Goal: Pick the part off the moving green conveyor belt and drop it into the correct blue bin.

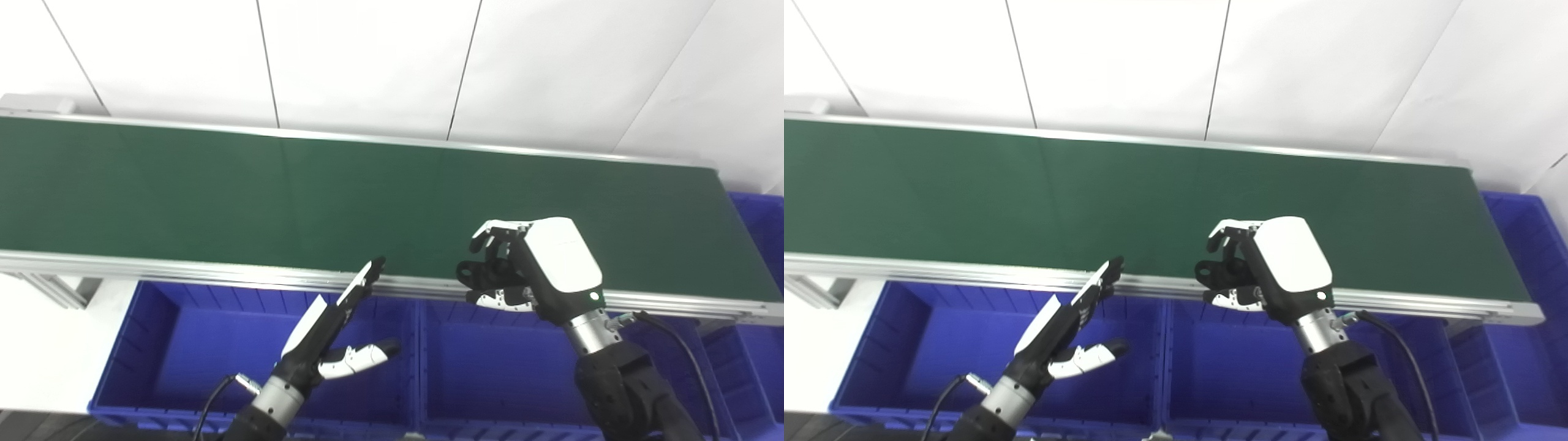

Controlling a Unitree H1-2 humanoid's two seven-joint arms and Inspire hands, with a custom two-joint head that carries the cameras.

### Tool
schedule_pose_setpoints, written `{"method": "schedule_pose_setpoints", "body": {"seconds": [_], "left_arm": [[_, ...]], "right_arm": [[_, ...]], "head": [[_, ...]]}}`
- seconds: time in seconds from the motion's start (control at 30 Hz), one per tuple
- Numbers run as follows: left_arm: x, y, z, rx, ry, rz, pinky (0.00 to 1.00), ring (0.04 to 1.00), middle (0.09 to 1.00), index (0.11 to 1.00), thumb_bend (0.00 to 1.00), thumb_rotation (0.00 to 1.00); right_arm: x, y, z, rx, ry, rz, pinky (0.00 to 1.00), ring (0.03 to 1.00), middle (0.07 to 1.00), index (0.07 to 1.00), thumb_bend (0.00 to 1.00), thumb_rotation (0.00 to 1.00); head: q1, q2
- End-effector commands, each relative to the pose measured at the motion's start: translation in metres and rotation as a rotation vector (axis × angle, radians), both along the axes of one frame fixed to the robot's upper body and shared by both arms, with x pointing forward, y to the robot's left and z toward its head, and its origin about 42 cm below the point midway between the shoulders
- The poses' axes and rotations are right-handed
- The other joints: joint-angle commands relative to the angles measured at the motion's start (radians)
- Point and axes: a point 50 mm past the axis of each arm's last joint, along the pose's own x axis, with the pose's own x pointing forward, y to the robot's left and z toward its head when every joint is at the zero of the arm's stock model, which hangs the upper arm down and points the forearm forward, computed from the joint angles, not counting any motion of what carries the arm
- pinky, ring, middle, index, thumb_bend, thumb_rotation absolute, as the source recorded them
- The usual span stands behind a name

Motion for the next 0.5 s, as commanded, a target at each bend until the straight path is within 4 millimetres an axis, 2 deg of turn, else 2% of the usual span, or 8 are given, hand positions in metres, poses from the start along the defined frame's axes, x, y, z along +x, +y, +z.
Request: {"method": "schedule_pose_setpoints", "body": {"seconds": [0.0,0.17,0.37,0.4,0.47], "left_arm": [[0.006,-0.002,0.013,-0.03,-0.052,-0.009,0.98,1.0,1.0,1.0,0.54,0.67],[0.008,0.0,0.017,-0.017,-0.054,-0.007,0.98,1.0,1.0,1.0,0.53,0.67],[0.009,0.002,0.021,-0.018,-0.061,-0.001,0.98,0.999,1.0,1.0,0.53,0.67],[0.009,0.002,0.021,-0.017,-0.062,0.0,0.97,0.997,0.999,0.999,0.53,0.68],[0.009,0.002,0.022,-0.018,-0.064,0.001,0.97,0.995,0.999,0.998,0.53,0.68]], "right_arm": [[-0.005,-0.001,0.011,0.018,-0.063,0.035,0.2,0.265,0.392,0.513,0.51,0.0],[-0.018,-0.007,-0.005,-0.004,-0.012,0.006,0.21,0.27,0.39,0.512,0.51,0.0],[-0.022,-0.013,-0.03,-0.026,0.063,-0.014,0.2,0.265,0.39,0.512,0.51,0.0],[-0.022,-0.013,-0.032,-0.029,0.069,-0.018,0.2,0.265,0.438,0.495,0.52,0.0],[-0.021,-0.016,-0.039,-0.035,0.082,-0.029,0.2,0.264,0.464,0.485,0.52,0.0]], "head": [[-0.006,0.009],[-0.009,0.029],[-0.012,0.043],[-0.012,0.043],[-0.015,0.049]]}}
